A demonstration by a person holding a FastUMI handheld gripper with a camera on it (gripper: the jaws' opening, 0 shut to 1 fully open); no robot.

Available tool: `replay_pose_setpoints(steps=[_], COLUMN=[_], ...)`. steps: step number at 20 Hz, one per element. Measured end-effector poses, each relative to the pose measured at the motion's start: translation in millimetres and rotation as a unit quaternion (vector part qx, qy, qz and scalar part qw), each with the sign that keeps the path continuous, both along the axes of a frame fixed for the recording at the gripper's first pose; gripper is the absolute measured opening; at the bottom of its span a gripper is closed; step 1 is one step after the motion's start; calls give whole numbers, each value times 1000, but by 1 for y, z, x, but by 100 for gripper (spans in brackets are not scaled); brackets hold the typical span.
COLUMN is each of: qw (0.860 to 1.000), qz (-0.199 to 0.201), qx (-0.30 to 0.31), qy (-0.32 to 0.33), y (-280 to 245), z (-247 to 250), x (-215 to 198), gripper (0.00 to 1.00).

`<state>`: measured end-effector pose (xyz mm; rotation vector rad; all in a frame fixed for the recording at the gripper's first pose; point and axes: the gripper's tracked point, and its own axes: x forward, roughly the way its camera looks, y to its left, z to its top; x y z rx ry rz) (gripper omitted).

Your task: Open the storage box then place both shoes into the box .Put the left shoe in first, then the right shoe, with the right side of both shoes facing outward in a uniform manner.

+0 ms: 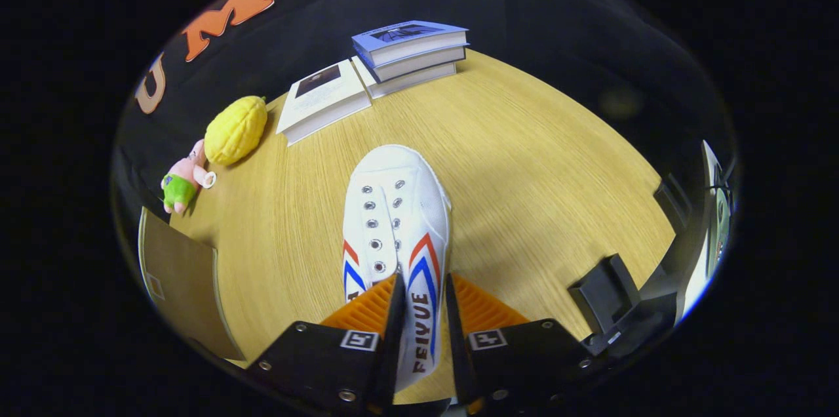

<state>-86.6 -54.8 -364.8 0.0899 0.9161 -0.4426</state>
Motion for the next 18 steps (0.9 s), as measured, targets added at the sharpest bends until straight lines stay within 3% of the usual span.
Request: replay_pose_setpoints(steps=[5, 9, 18], qw=[999, 998, 999], qz=[-42, -51, 10], qx=[9, -10, 21], qy=[-11, -25, -44], y=[-2, 14, 127], z=[5, 23, 62], x=[-1, 0, 22], gripper=[1, 1, 0])
